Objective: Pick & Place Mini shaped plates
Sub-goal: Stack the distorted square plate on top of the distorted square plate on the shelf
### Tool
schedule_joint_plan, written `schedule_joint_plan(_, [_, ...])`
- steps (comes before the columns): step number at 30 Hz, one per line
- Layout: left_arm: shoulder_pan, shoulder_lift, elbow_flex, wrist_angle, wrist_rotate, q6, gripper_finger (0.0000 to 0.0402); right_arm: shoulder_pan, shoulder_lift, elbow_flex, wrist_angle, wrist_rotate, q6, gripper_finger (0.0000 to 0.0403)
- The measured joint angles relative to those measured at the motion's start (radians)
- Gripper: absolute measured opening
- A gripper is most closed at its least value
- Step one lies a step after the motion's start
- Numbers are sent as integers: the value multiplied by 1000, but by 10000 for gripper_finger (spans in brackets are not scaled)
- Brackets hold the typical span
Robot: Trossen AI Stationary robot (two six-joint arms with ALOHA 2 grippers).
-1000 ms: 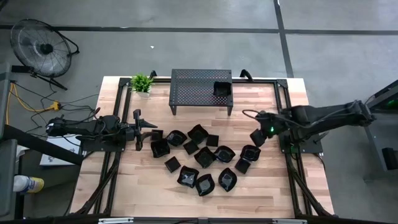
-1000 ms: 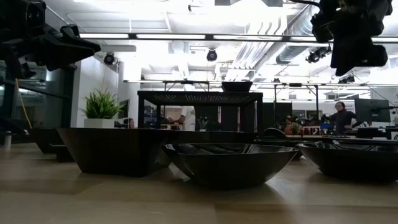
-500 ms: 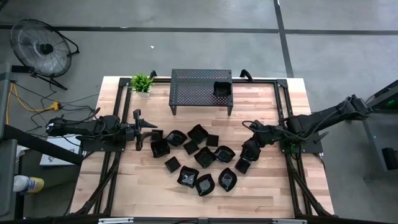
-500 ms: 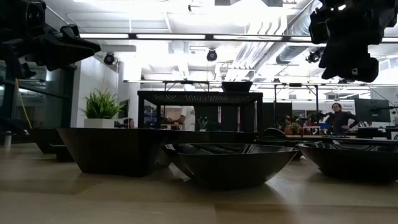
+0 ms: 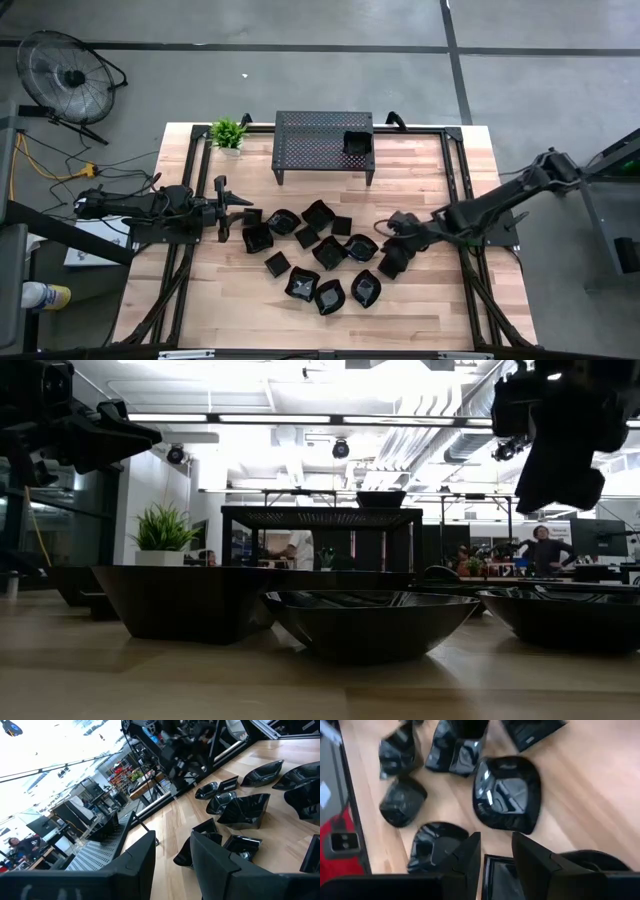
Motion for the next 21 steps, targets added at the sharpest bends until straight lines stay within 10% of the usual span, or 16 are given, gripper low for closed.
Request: schedule_joint_plan(21, [0,0,0,0,0,0,120,-153,489,592,-215,-195,-952,106])
